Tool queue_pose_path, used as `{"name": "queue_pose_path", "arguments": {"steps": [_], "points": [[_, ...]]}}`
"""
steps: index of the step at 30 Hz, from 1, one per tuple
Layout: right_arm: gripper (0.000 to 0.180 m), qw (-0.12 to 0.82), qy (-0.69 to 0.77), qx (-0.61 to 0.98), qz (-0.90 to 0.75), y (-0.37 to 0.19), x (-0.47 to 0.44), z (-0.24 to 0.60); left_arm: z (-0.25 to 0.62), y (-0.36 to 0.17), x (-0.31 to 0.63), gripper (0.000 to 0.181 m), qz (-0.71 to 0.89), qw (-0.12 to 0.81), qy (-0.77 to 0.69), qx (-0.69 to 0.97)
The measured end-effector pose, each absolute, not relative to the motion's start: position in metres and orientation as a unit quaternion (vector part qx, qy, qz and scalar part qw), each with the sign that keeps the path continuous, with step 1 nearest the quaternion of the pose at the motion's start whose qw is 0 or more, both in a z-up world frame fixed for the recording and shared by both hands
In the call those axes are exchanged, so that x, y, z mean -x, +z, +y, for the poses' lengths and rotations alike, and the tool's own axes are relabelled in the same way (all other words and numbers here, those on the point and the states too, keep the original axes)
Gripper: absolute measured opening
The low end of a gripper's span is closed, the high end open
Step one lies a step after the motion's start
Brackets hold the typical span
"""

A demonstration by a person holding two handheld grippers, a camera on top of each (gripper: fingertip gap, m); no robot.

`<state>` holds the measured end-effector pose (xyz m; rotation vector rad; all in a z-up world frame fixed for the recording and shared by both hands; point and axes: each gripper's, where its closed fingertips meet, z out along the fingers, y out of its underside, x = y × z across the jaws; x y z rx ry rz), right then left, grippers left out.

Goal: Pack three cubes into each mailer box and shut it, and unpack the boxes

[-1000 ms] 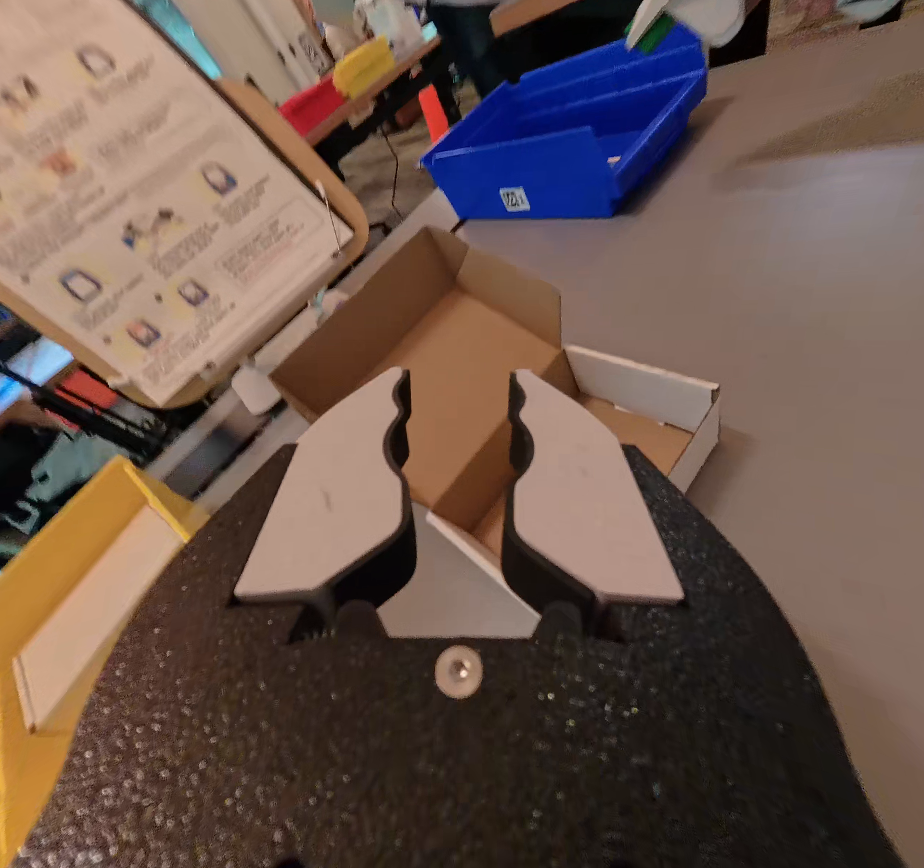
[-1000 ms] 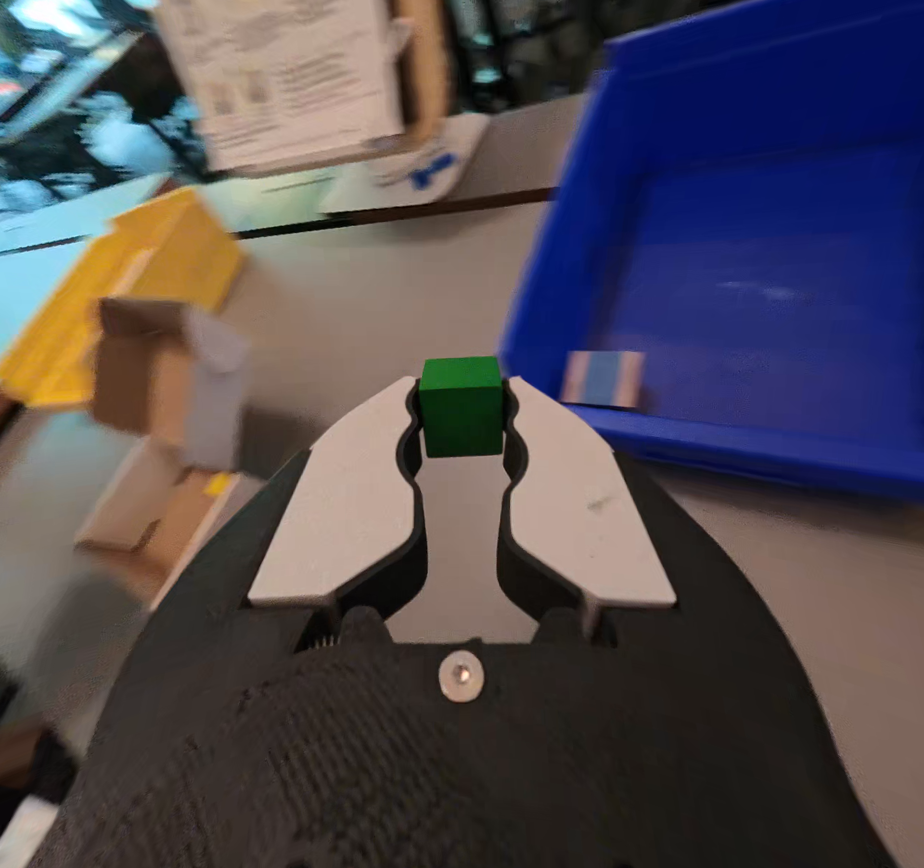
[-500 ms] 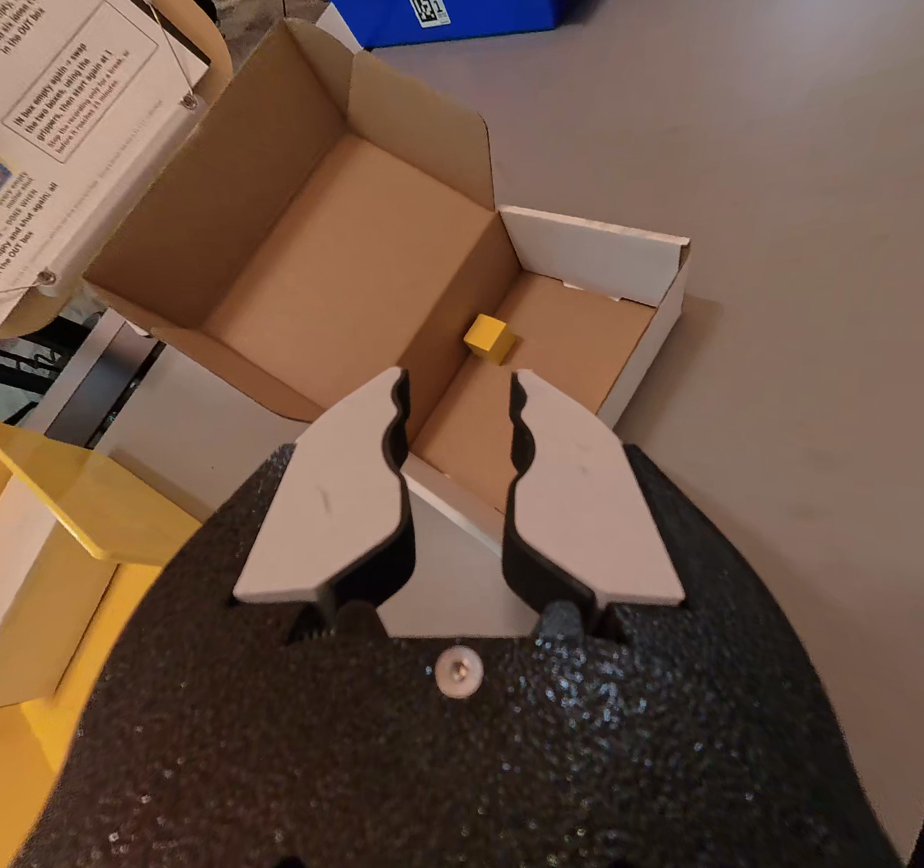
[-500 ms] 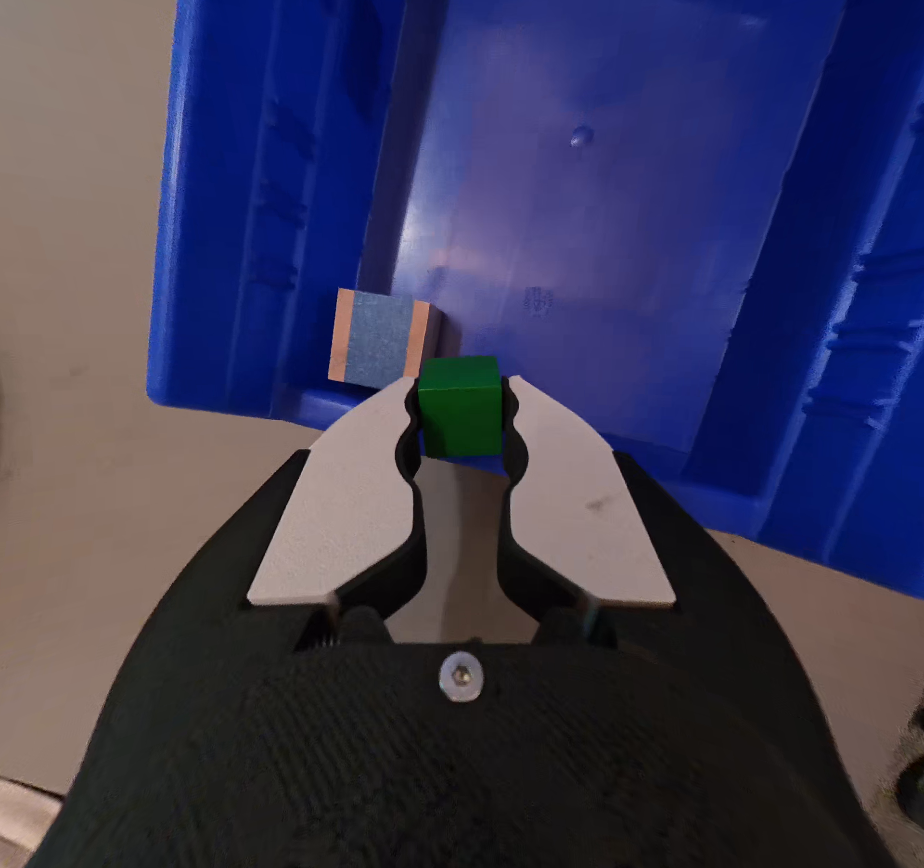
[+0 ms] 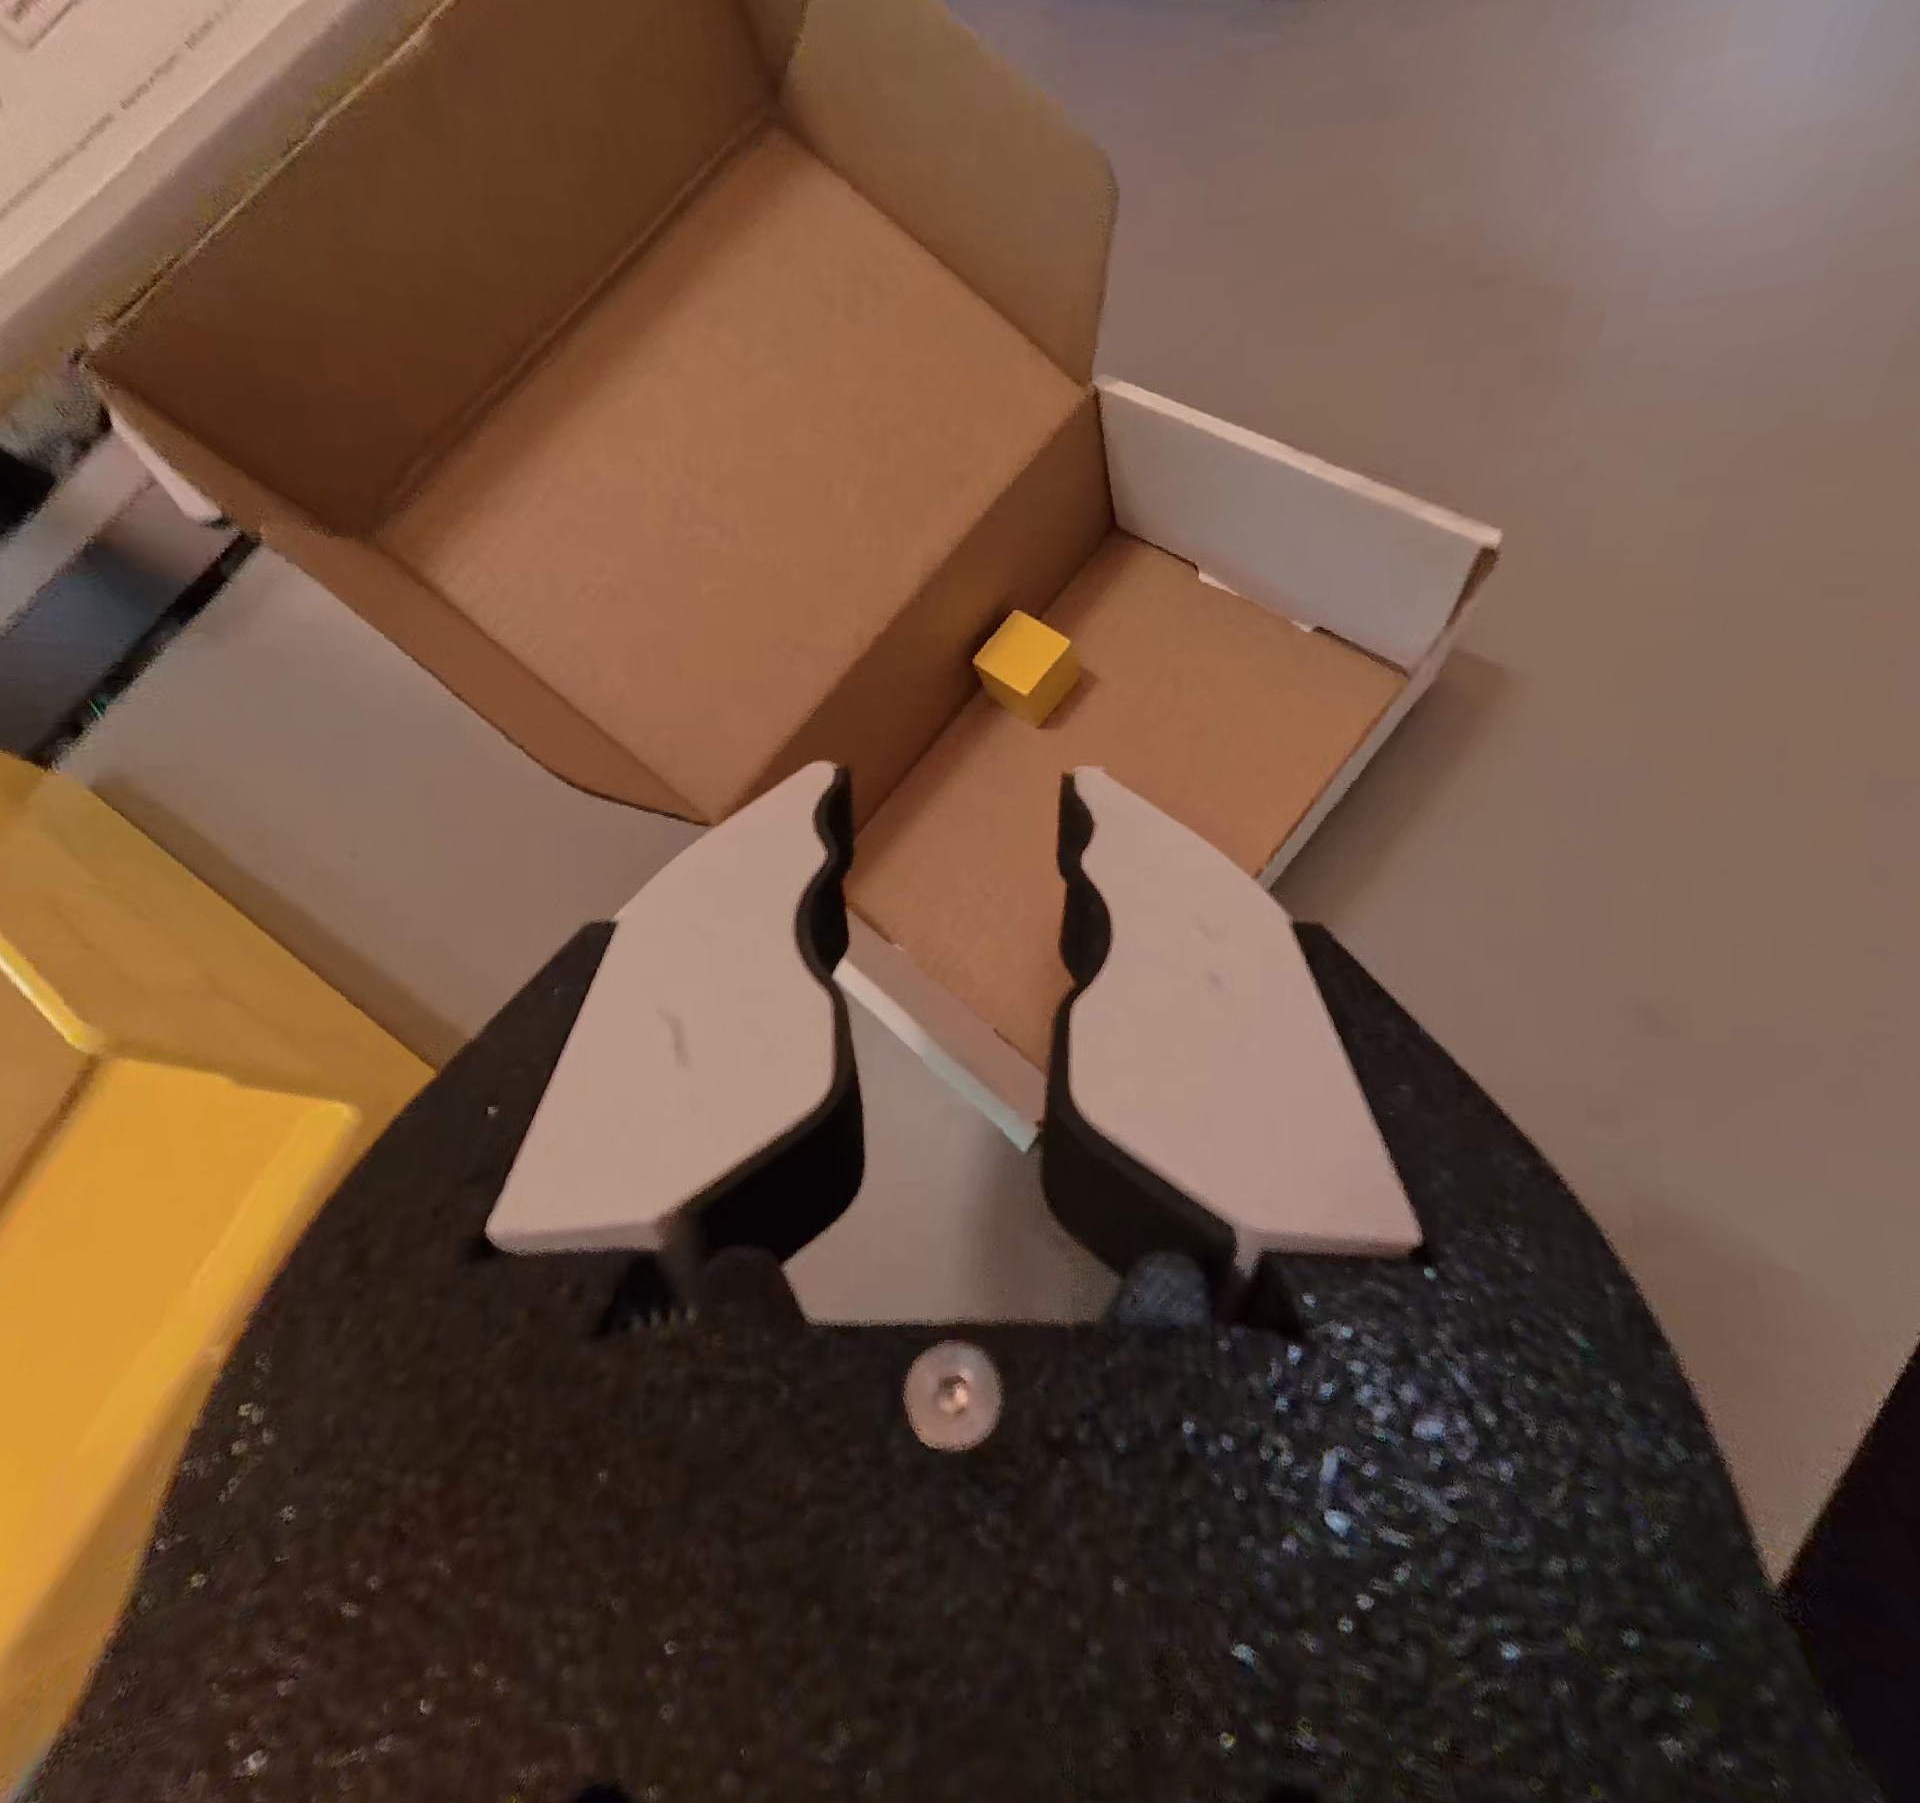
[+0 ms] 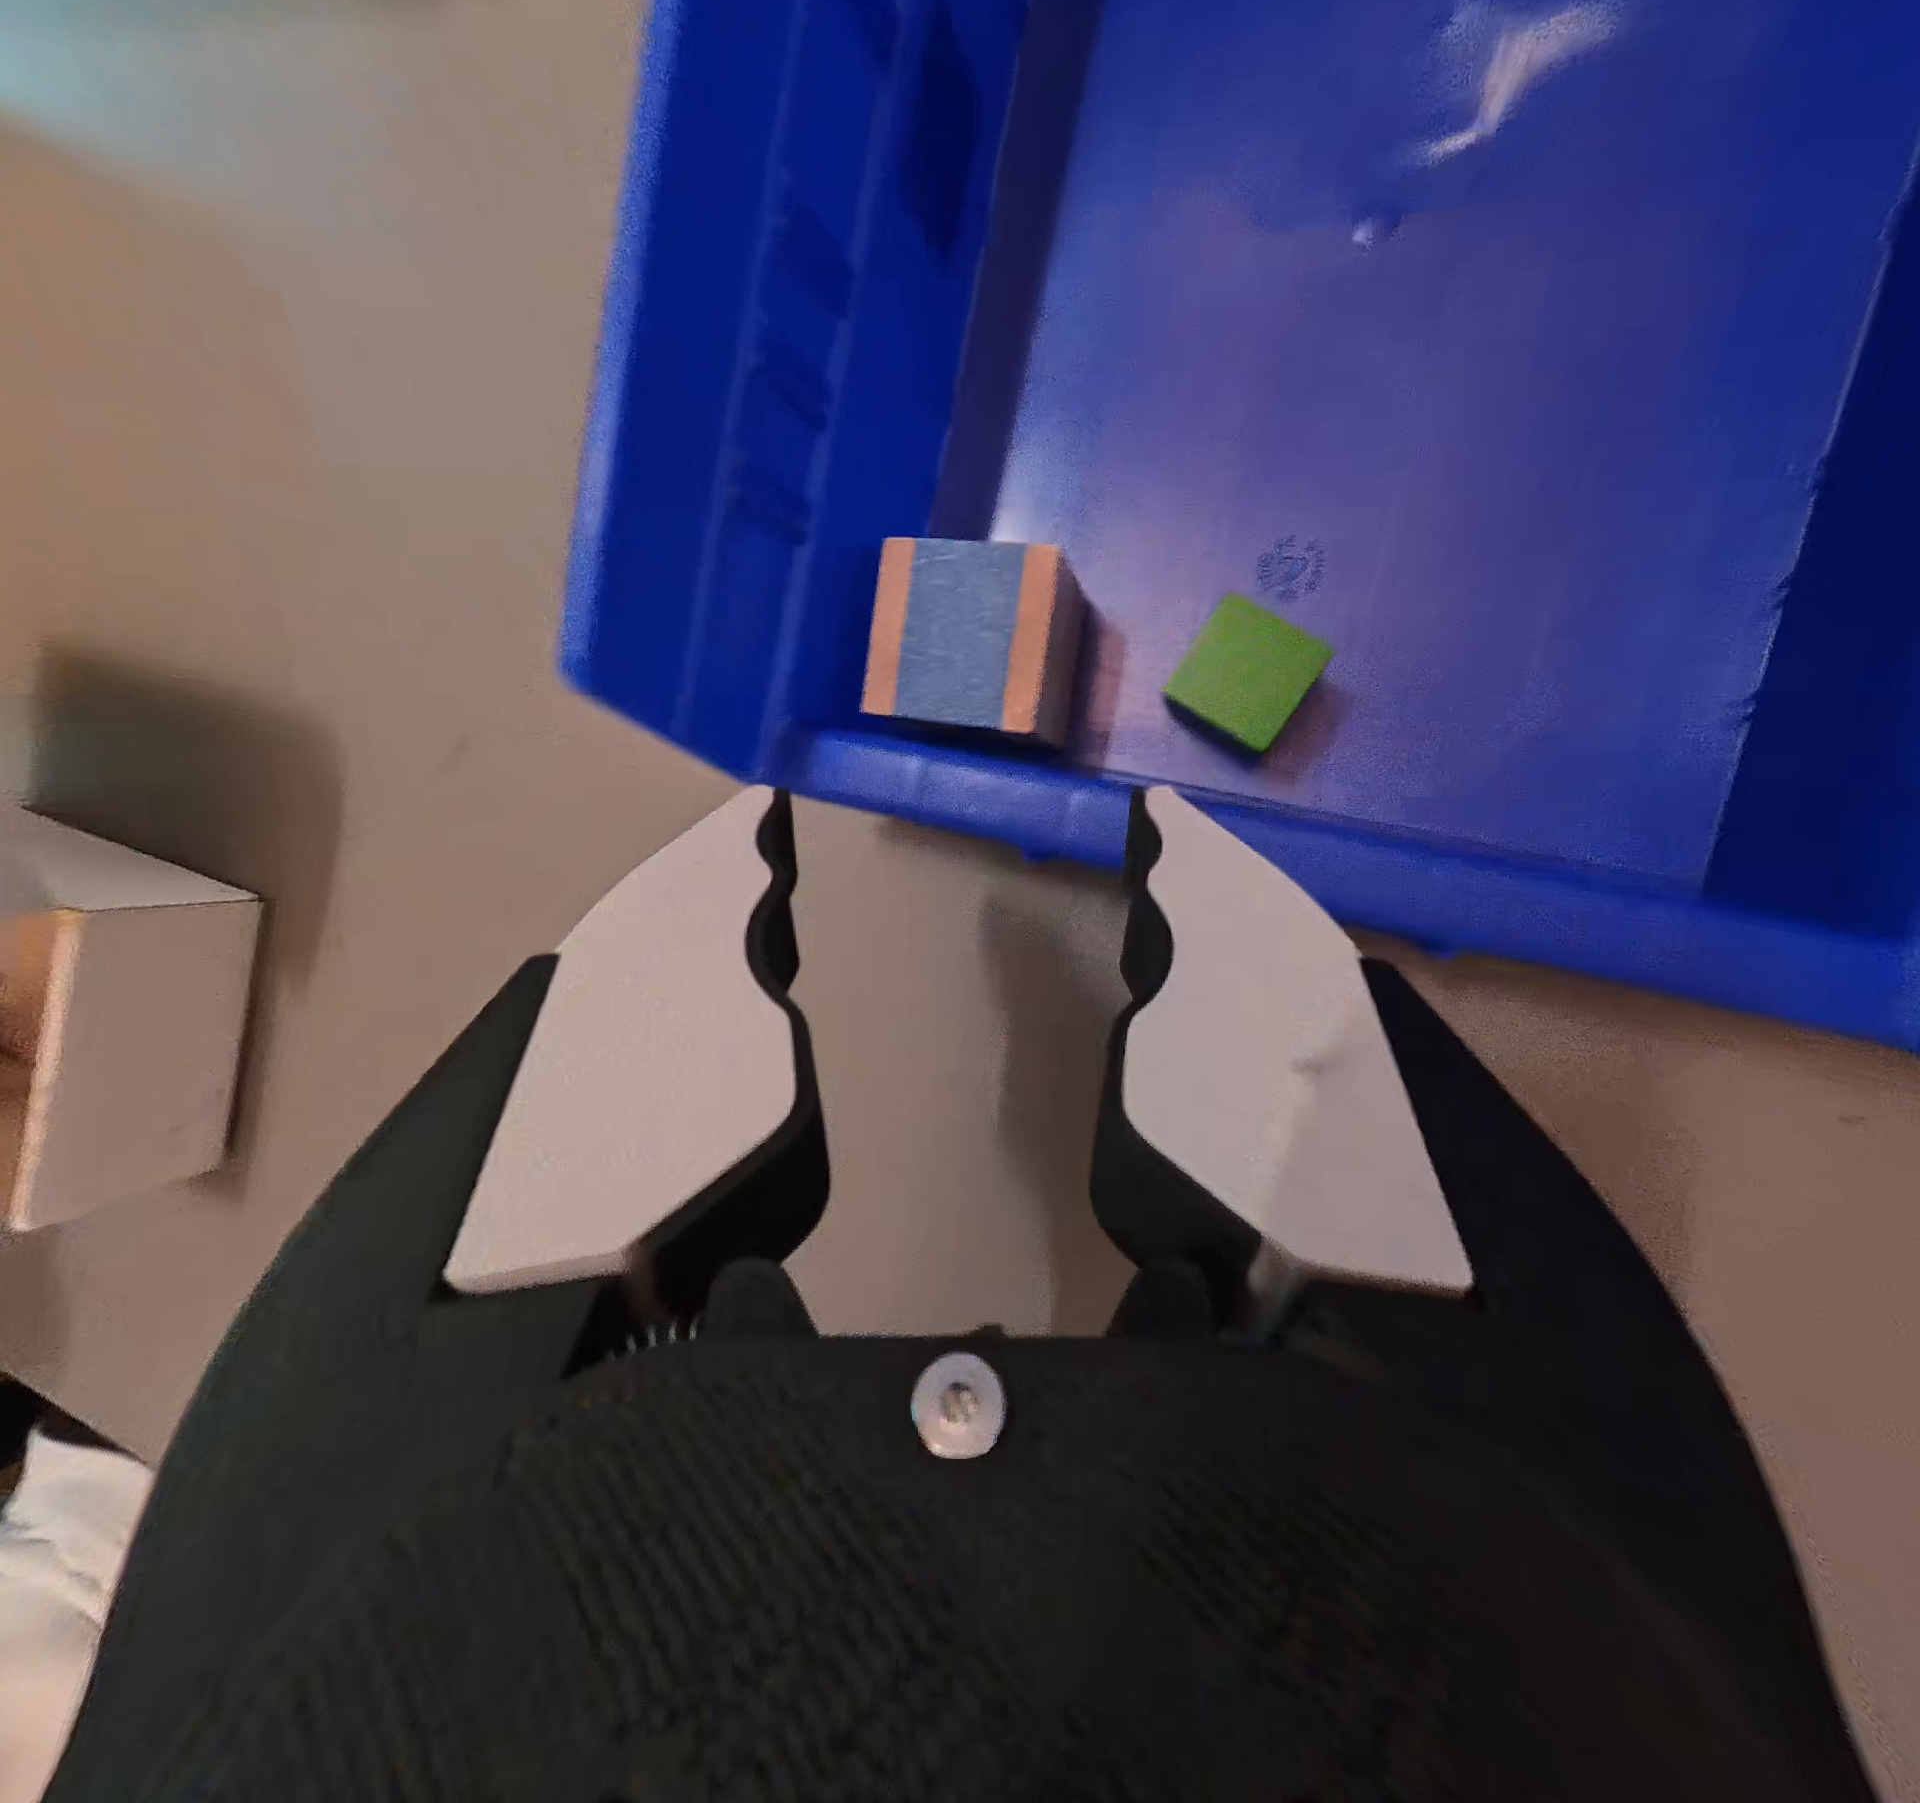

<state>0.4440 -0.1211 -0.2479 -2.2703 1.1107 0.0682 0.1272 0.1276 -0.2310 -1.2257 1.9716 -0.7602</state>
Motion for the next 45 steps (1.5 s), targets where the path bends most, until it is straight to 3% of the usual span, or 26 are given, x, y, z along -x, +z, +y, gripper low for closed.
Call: {"name": "queue_pose_path", "arguments": {"steps": [6,12,19,24,34,40,45], "points": [[0.065,0.435,0.020,0.811,0.390,-0.205,-0.385,-0.099,0.117,-0.244,-0.145,0.047,0.701,0.198,-0.282,0.624],[0.076,0.510,0.028,0.796,0.324,-0.178,-0.337,-0.065,0.102,-0.270,-0.171,0.051,0.644,0.076,-0.243,0.721],[0.080,0.573,-0.010,0.769,0.283,-0.138,-0.318,-0.043,0.108,-0.286,-0.176,0.051,0.607,0.053,-0.202,0.767],[0.081,0.555,0.001,0.792,0.254,-0.145,-0.304,-0.030,0.103,-0.295,-0.178,0.048,0.606,0.039,-0.166,0.777],[0.084,0.554,0.012,0.800,0.230,-0.143,-0.289,-0.021,0.103,-0.309,-0.181,0.022,0.592,0.054,-0.120,0.795],[0.088,0.576,0.091,0.785,0.210,-0.137,-0.272,-0.013,0.070,-0.243,-0.186,0.022,0.622,0.035,-0.343,0.703],[0.091,0.603,0.279,0.729,0.166,-0.117,-0.230,0.001,0.039,-0.141,-0.169,0.022,0.689,0.183,-0.563,0.418]]}}
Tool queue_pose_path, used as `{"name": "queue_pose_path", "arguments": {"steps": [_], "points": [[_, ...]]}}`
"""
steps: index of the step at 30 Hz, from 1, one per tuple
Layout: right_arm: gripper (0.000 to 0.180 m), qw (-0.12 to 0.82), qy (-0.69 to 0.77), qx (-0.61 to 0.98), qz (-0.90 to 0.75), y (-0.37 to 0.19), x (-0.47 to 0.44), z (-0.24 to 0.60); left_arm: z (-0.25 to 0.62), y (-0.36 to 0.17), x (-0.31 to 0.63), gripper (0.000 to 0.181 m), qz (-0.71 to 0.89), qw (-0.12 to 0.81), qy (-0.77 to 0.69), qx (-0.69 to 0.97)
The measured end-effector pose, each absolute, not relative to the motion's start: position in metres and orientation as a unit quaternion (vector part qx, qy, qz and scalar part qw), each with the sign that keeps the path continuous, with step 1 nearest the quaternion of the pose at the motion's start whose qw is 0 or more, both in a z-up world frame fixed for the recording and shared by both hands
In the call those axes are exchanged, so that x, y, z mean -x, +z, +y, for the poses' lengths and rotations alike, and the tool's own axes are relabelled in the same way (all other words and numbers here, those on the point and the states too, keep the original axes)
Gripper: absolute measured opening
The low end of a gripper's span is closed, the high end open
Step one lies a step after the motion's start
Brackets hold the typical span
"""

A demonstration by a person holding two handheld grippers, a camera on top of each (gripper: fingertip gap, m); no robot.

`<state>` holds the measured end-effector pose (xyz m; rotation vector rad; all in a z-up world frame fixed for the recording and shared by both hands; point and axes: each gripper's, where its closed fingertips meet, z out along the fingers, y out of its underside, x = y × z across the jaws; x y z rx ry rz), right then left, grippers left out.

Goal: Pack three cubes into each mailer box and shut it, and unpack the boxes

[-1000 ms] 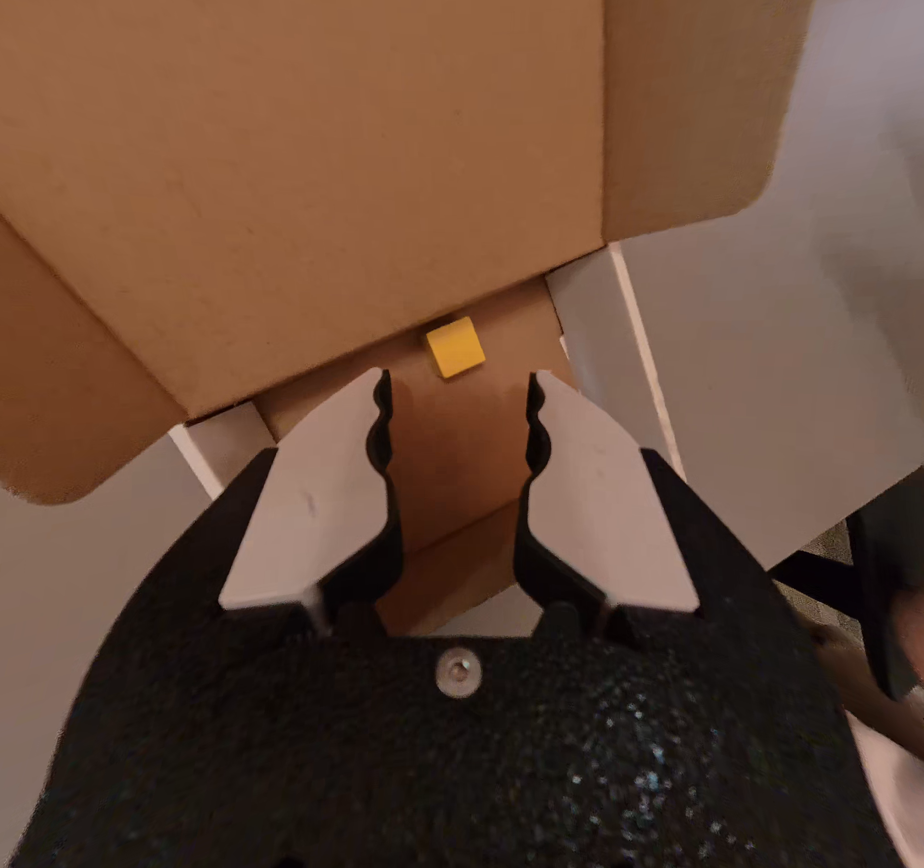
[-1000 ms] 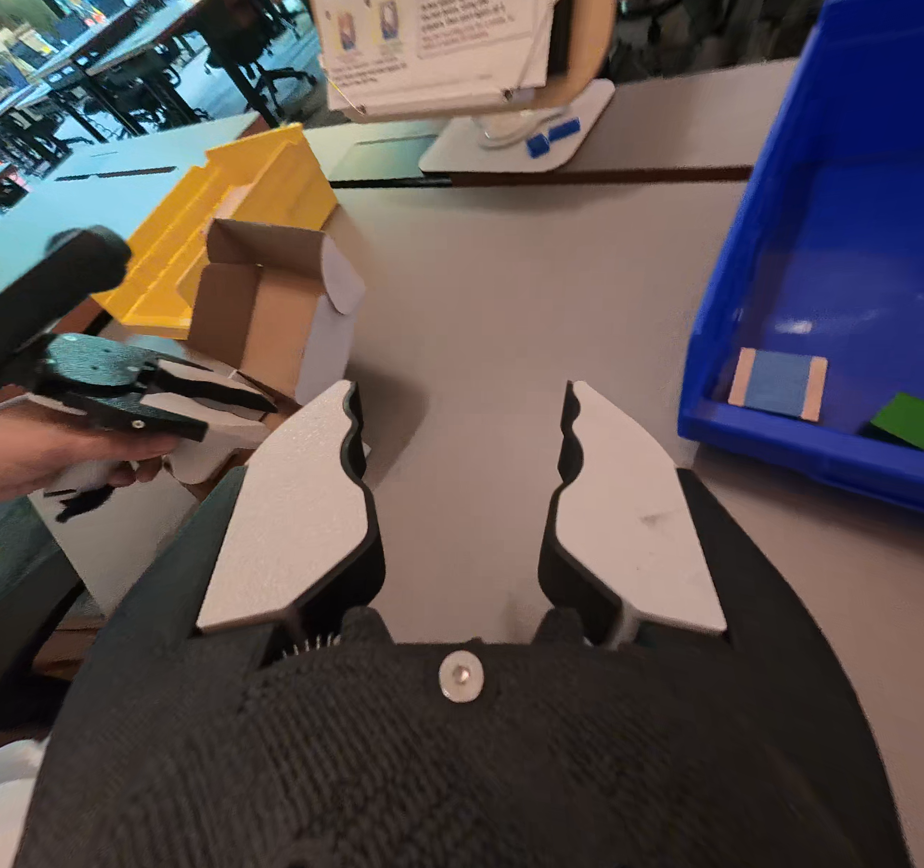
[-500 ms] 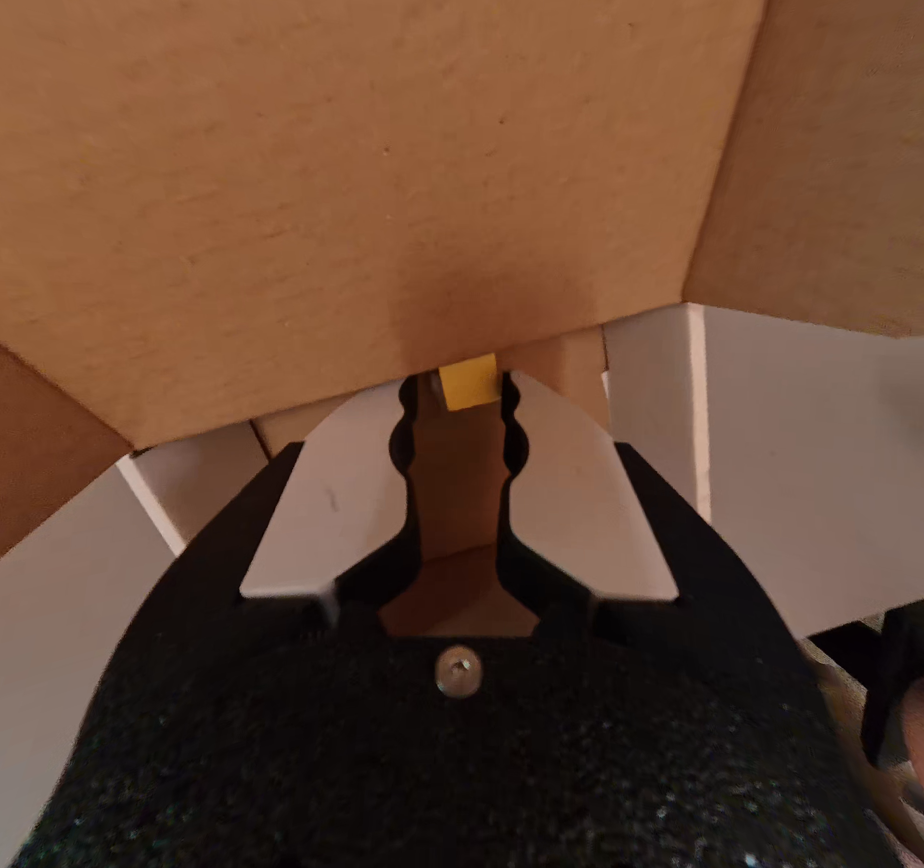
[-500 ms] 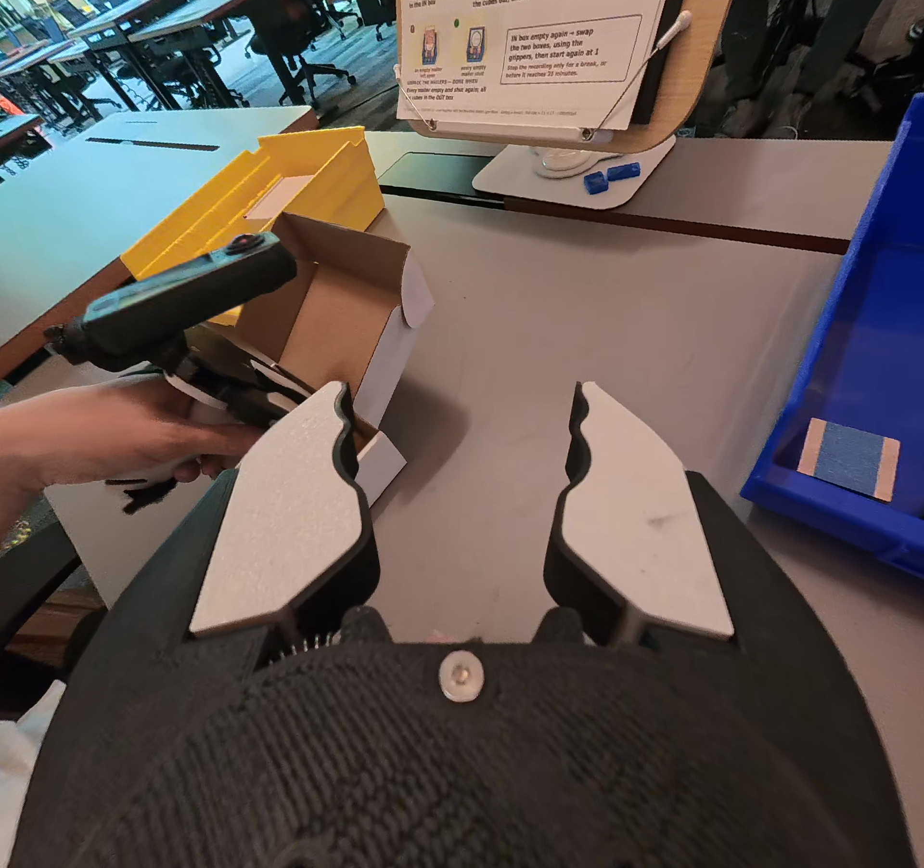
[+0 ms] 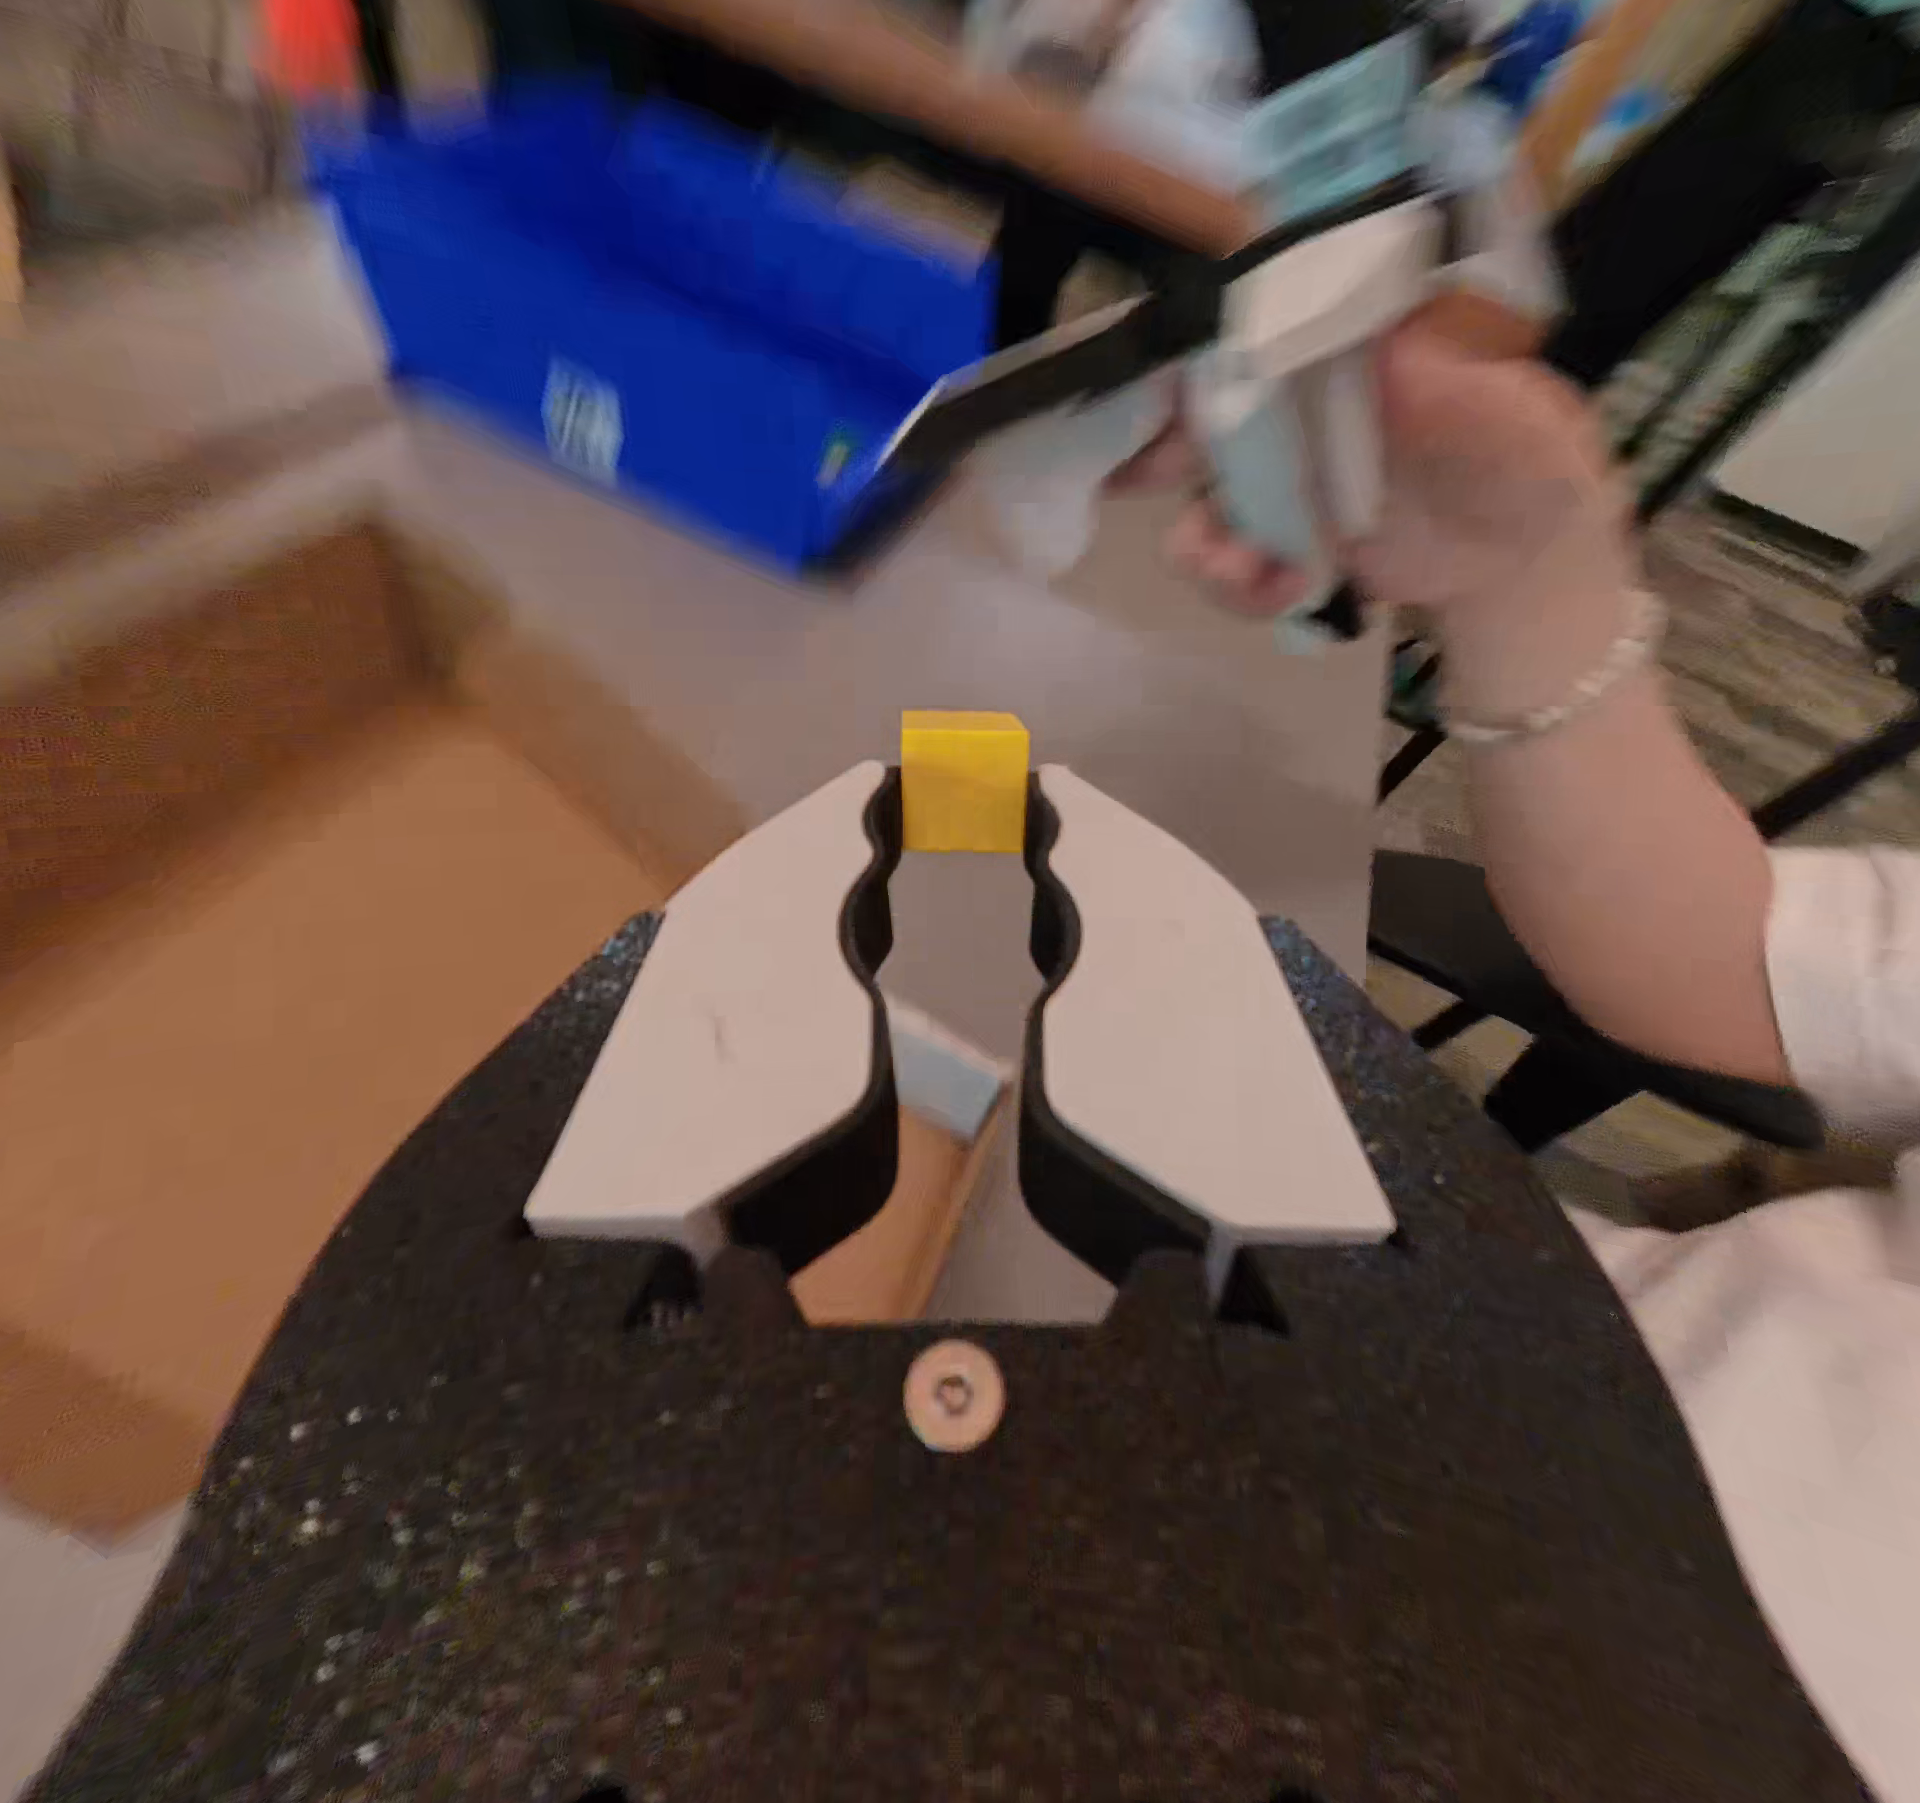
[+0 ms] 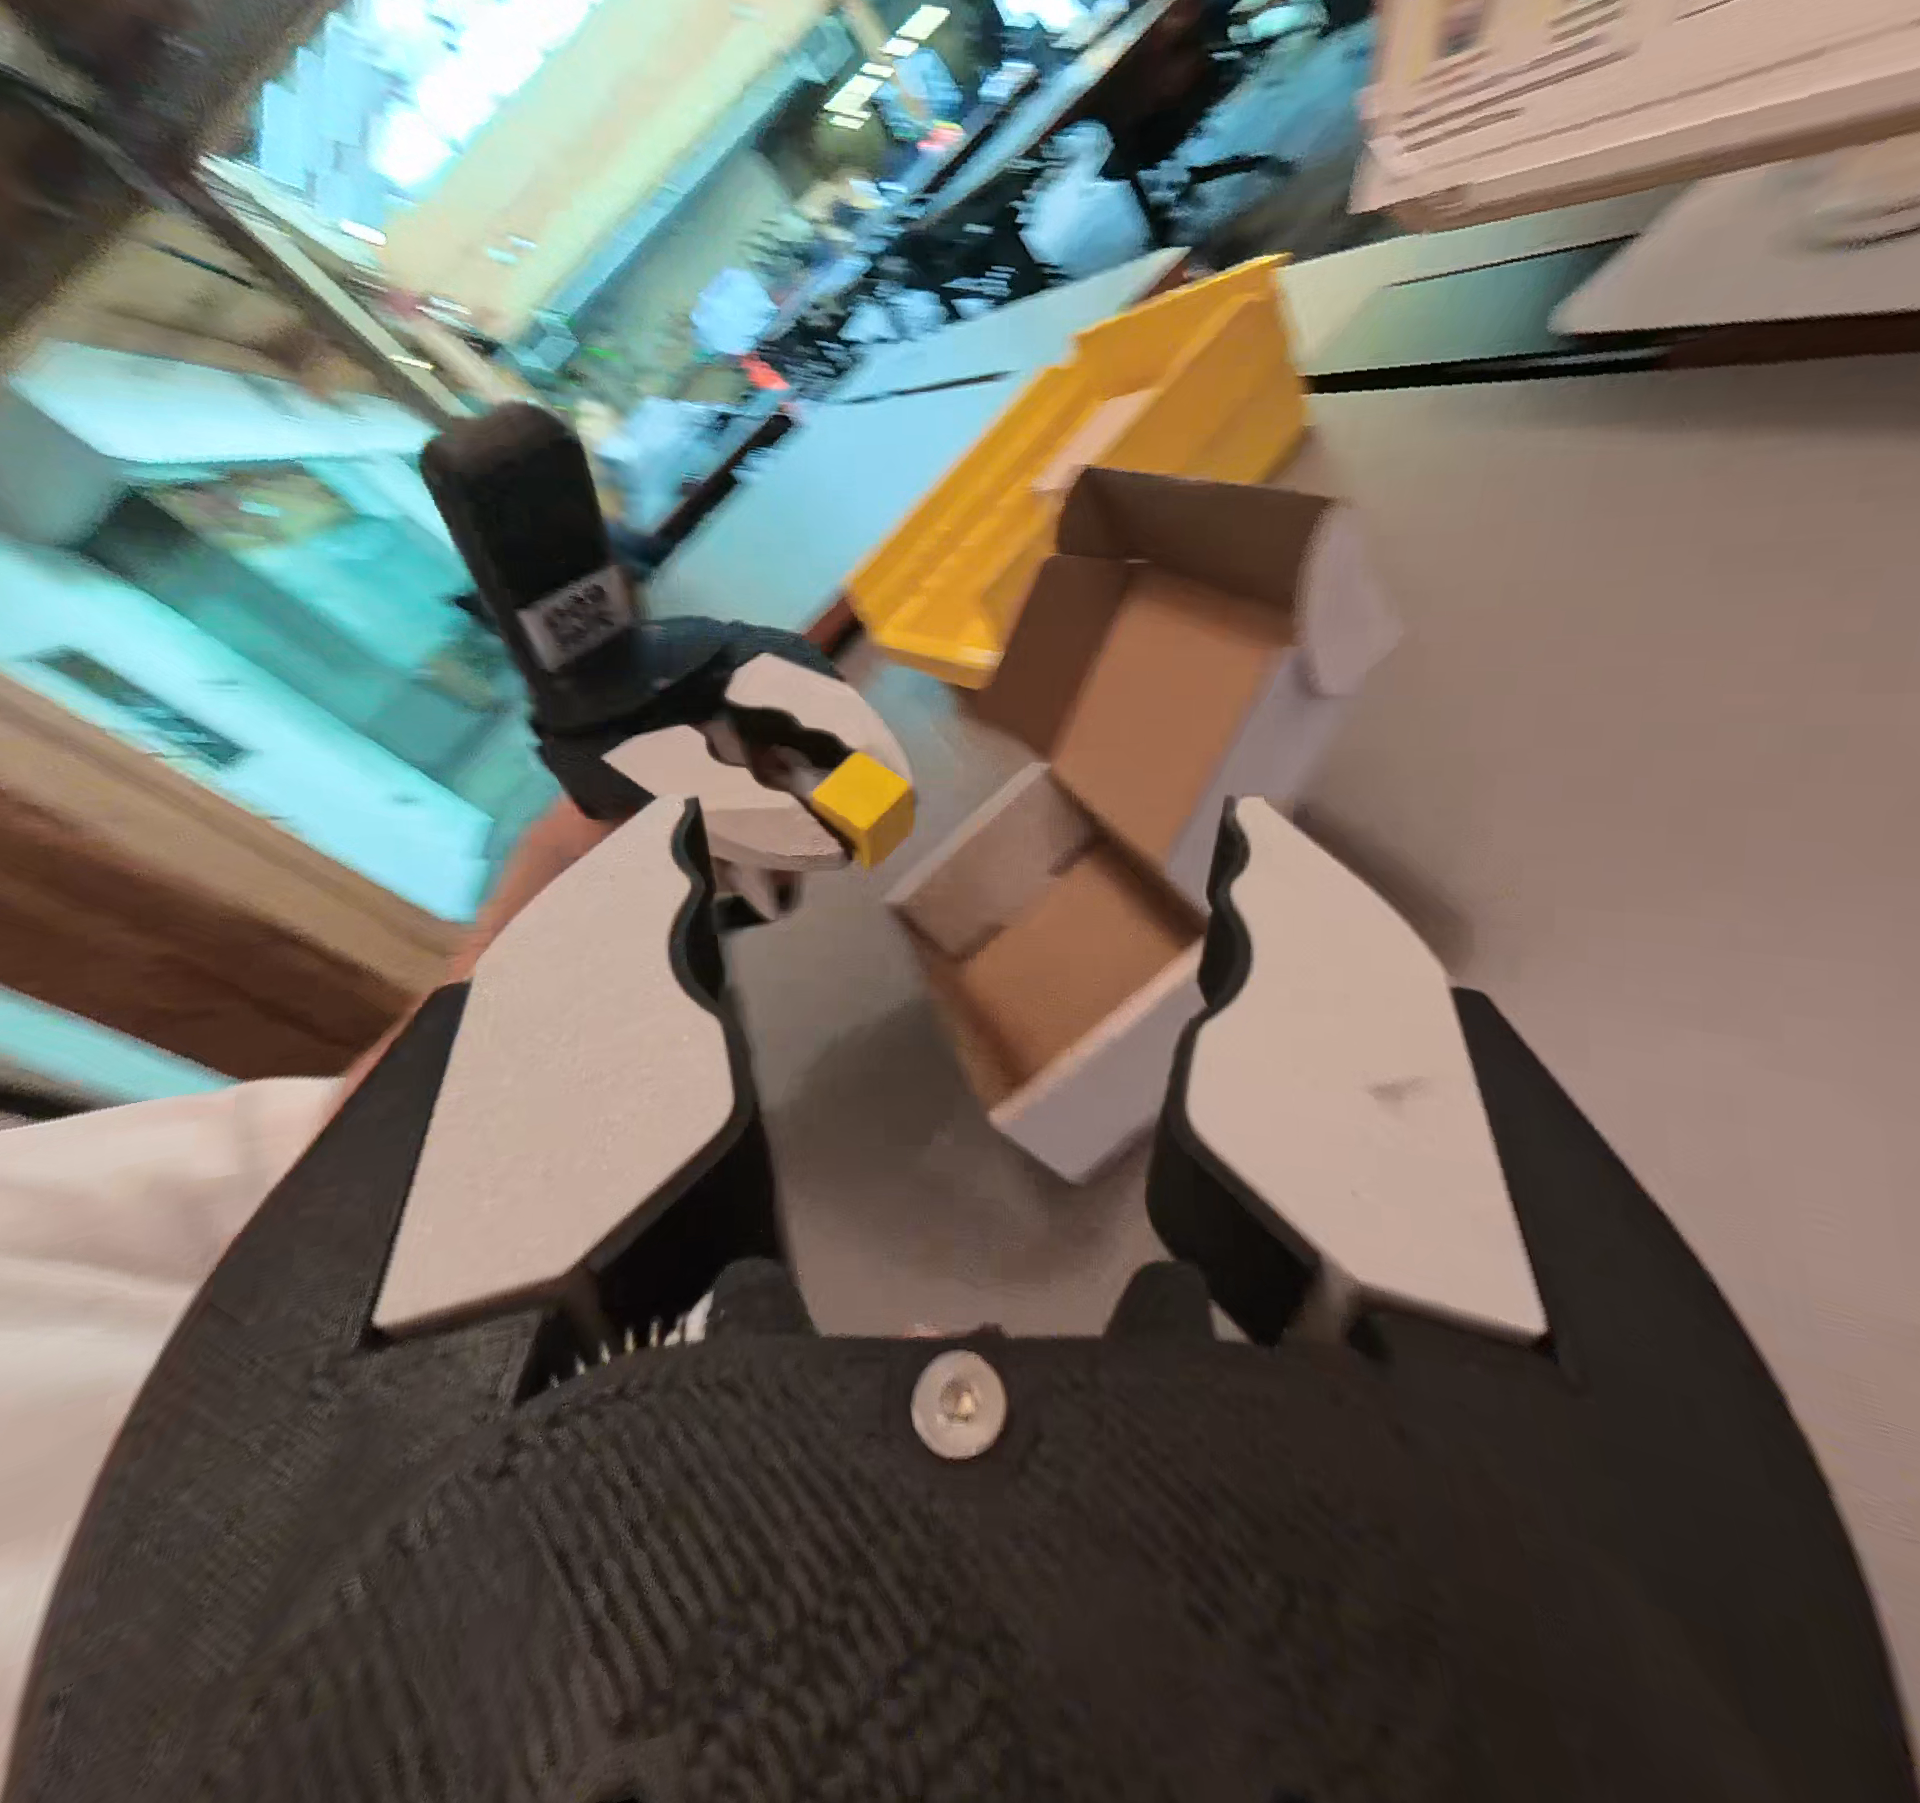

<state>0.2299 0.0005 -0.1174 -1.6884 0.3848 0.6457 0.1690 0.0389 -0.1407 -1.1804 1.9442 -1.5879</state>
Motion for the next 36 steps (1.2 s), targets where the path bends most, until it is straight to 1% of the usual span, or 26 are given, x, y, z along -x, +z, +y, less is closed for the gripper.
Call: {"name": "queue_pose_path", "arguments": {"steps": [2,4,6,8,11,14,17,20,22,27,31,33,36], "points": [[0.091,0.612,0.372,0.681,0.151,-0.101,-0.210,0.005,0.025,-0.102,-0.150,0.022,0.688,0.273,-0.612,0.280],[0.088,0.608,0.461,0.633,0.130,-0.084,-0.188,0.009,0.017,-0.086,-0.136,0.022,0.695,0.336,-0.604,0.197],[0.083,0.578,0.531,0.611,0.106,-0.079,-0.163,0.012,0.013,-0.083,-0.129,0.021,0.709,0.368,-0.580,0.160],[0.087,0.539,0.571,0.613,0.084,-0.084,-0.141,0.018,0.010,-0.079,-0.126,0.021,0.713,0.402,-0.560,0.132],[0.087,0.500,0.616,0.604,0.072,-0.088,-0.119,0.026,0.006,-0.081,-0.123,0.021,0.721,0.414,-0.545,0.111],[0.073,0.488,0.637,0.592,0.074,-0.088,-0.111,0.033,0.008,-0.087,-0.123,0.021,0.724,0.415,-0.539,0.109],[0.065,0.477,0.640,0.598,0.070,-0.093,-0.107,0.034,0.012,-0.088,-0.123,0.021,0.716,0.420,-0.546,0.114],[0.042,0.484,0.644,0.589,0.068,-0.091,-0.111,0.033,0.015,-0.094,-0.124,0.022,0.722,0.422,-0.535,0.119],[0.022,0.484,0.650,0.583,0.054,-0.089,-0.110,0.030,0.016,-0.099,-0.126,0.021,0.727,0.427,-0.525,0.119],[0.022,0.493,0.631,0.598,0.040,-0.092,-0.113,0.031,0.019,-0.102,-0.131,0.022,0.719,0.430,-0.526,0.148],[0.022,0.533,0.583,0.609,0.075,-0.091,-0.141,0.029,0.039,-0.104,-0.138,0.044,0.693,0.461,-0.508,0.222],[0.022,0.570,0.506,0.637,0.116,-0.097,-0.175,0.022,0.053,-0.114,-0.136,0.043,0.700,0.467,-0.476,0.256],[0.022,0.625,0.322,0.681,0.208,-0.108,-0.253,-0.013,0.078,-0.136,-0.124,0.041,0.722,0.470,-0.407,0.305]]}}
